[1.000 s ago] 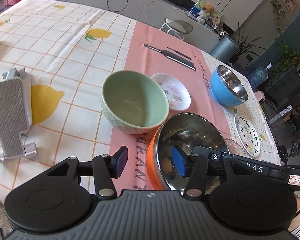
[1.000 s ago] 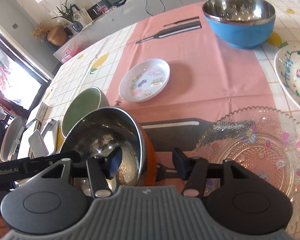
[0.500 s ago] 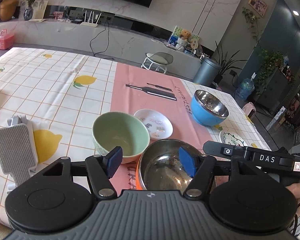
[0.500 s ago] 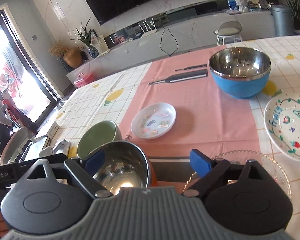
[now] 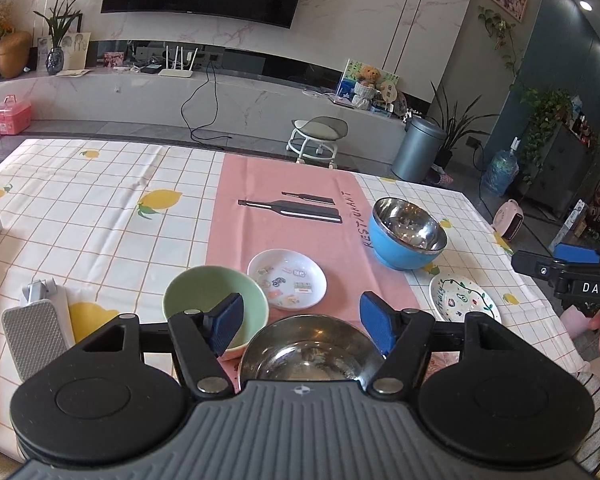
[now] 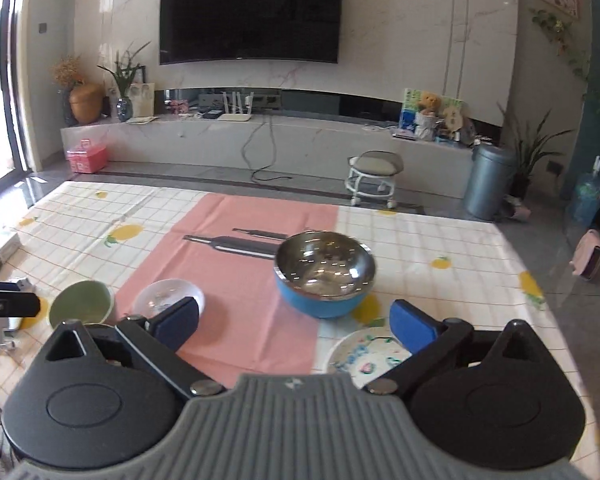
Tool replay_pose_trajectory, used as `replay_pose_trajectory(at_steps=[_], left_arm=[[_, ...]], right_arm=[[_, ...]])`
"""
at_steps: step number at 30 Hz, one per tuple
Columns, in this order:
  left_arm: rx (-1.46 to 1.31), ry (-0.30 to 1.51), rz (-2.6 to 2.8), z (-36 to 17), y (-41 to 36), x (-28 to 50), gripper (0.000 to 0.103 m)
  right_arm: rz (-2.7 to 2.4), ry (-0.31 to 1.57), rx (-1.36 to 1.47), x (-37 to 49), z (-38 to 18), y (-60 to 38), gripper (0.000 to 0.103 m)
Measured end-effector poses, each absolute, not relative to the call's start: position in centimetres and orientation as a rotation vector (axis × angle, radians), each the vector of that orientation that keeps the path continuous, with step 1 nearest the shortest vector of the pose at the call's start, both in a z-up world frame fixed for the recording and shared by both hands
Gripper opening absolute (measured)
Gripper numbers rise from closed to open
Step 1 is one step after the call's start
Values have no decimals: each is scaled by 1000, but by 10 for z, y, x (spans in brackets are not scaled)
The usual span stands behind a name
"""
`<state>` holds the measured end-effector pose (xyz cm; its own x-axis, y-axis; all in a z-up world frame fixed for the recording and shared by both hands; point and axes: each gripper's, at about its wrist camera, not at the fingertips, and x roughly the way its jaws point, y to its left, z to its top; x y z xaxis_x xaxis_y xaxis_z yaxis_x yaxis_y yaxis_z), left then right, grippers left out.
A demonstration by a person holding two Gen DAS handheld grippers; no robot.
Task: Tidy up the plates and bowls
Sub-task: 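Move the right gripper to the blue steel-lined bowl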
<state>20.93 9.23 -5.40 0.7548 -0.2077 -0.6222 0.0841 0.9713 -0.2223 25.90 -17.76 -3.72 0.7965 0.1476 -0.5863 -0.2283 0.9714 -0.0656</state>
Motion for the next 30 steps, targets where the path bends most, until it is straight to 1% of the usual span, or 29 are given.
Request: replay_pose_trajectory(at_steps=[4,11,19,24,25,28,30], left_arm=[[-139,699,-152,-41,72,220,79],[-114,711,-176,-11,38,243,79],[-33,720,-204,9,-4,278,79],[-6,757,-205,2,-27,303,79],[-10,785,-216,-2,-32,311,79],[-47,890,-238,-20,-46,334,74],[-76,943,-246,-32,-57,349,74]], right_arm=[[105,625,-189,264,-25,-193,100],[80,680,-32,290,-11,-230,100],[7,695,40,329,-6,-260,100],[-52,726,135,345,-36,-286,100],[-48,729,157,347,-43,-291,100],[-34,769,257,356,-69,-309,100],[-20,816,330,368,-82,-325,95]])
